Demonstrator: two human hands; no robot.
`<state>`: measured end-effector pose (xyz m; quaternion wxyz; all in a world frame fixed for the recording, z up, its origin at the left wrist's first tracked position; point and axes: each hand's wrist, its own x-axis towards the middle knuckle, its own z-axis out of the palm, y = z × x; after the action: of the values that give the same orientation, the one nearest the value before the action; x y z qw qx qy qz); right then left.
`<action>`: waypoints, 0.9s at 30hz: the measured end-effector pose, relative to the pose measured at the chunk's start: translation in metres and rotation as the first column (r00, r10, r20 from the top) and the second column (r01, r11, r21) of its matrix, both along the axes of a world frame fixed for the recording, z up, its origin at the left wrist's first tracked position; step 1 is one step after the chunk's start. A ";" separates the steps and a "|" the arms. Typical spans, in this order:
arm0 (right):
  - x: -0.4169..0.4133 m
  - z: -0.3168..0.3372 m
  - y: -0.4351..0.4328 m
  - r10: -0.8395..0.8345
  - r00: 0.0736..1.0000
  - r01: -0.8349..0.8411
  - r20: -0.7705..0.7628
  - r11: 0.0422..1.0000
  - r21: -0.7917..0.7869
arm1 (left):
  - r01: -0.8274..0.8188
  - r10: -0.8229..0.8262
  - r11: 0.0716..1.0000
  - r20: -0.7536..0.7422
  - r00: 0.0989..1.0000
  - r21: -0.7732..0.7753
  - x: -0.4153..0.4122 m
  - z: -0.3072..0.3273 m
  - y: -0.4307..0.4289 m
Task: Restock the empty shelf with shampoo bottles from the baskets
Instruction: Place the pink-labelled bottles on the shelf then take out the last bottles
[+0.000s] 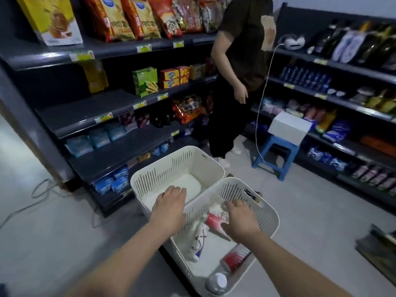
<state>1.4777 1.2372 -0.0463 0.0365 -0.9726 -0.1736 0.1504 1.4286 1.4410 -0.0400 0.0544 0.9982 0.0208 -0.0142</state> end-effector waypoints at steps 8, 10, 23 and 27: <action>0.041 -0.042 -0.056 -0.069 0.991 0.063 -0.116 0.997 -0.048 | 0.053 -0.056 0.998 -0.136 0.989 -0.027 0.050 -0.050 -0.054; 0.047 -0.053 -0.063 -0.080 0.986 0.072 -0.145 0.996 -0.059 | 0.073 -0.077 0.997 -0.182 0.980 -0.027 0.055 -0.060 -0.060; 0.064 -0.131 -0.076 -0.272 0.891 0.231 -0.363 0.961 -0.151 | 0.262 -0.244 0.965 -0.419 0.874 -0.014 0.100 -0.139 -0.079; 0.069 -0.157 -0.071 -0.345 0.826 0.291 -0.446 0.938 -0.187 | 0.364 -0.321 0.932 -0.466 0.825 0.002 0.123 -0.164 -0.082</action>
<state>1.5470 1.1658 -0.2038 0.0484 -0.9220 0.0139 0.3839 1.5514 1.3590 -0.2044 -0.0009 0.9552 -0.1458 -0.2575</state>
